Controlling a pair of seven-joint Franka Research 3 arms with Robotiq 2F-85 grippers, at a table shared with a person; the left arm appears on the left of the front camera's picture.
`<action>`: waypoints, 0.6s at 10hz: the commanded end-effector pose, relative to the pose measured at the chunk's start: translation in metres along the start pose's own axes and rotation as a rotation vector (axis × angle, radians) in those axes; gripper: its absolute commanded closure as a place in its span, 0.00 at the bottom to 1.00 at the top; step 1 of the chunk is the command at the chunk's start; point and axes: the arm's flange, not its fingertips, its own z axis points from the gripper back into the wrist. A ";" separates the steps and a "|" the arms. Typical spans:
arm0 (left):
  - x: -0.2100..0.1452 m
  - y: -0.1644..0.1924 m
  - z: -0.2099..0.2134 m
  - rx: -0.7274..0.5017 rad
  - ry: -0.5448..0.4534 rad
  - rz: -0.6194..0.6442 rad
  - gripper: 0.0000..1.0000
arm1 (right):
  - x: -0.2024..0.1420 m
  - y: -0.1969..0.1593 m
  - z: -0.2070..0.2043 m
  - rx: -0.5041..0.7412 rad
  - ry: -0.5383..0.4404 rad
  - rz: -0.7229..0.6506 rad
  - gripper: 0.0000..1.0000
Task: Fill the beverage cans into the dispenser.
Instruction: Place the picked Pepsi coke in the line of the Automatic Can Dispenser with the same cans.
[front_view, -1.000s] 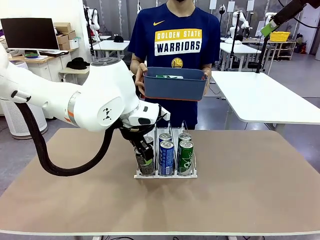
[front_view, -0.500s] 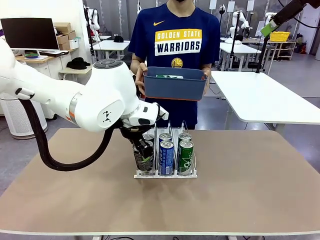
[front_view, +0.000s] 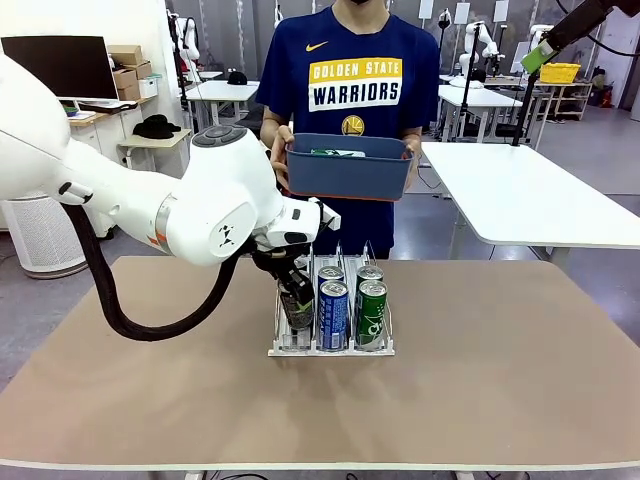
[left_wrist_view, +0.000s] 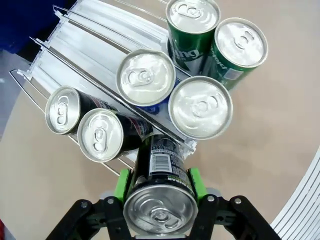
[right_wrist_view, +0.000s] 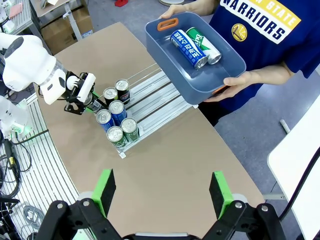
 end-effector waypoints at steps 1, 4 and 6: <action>0.007 0.021 -0.002 0.003 -0.035 -0.005 0.42 | -0.001 0.001 0.000 -0.001 0.008 -0.007 0.00; 0.006 0.025 -0.011 -0.079 0.041 -0.010 0.42 | -0.001 0.001 0.000 -0.001 0.008 -0.007 0.00; 0.007 0.024 -0.022 -0.117 0.063 -0.003 0.42 | -0.001 0.001 0.000 -0.001 0.008 -0.007 0.00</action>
